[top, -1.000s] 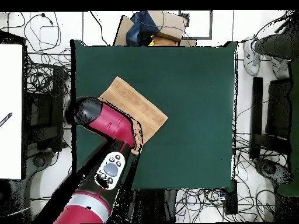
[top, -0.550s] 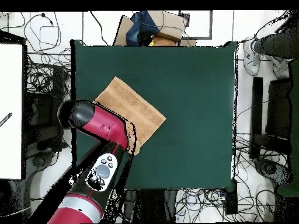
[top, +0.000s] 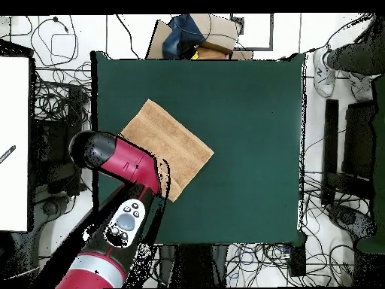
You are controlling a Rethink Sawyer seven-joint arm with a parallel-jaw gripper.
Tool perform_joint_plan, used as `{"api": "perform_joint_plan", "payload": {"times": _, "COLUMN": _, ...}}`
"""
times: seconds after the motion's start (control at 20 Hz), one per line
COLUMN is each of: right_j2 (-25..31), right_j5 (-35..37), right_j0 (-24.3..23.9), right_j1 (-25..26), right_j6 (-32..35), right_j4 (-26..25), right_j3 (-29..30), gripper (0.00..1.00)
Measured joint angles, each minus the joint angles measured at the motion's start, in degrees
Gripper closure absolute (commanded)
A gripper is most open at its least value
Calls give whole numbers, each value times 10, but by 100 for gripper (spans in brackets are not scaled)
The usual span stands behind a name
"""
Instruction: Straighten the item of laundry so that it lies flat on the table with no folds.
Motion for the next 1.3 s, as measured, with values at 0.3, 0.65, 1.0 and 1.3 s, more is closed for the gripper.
{"api": "perform_joint_plan", "payload": {"times": 0.3, "right_j2": 0, "right_j5": 0, "right_j0": 0, "right_j1": 0, "right_j6": 0, "right_j4": 3, "right_j3": 0, "gripper": 0}}
{"api": "perform_joint_plan", "payload": {"times": 0.65, "right_j2": 3, "right_j5": -36, "right_j0": -16, "right_j1": -7, "right_j6": 0, "right_j4": 25, "right_j3": 13, "gripper": 0}}
{"api": "perform_joint_plan", "payload": {"times": 1.0, "right_j2": 4, "right_j5": -69, "right_j0": -73, "right_j1": -20, "right_j6": 0, "right_j4": 25, "right_j3": 39, "gripper": 0}}
{"api": "perform_joint_plan", "payload": {"times": 1.3, "right_j2": 5, "right_j5": -88, "right_j0": -100, "right_j1": -9, "right_j6": 0, "right_j4": 13, "right_j3": 43, "gripper": 0}}
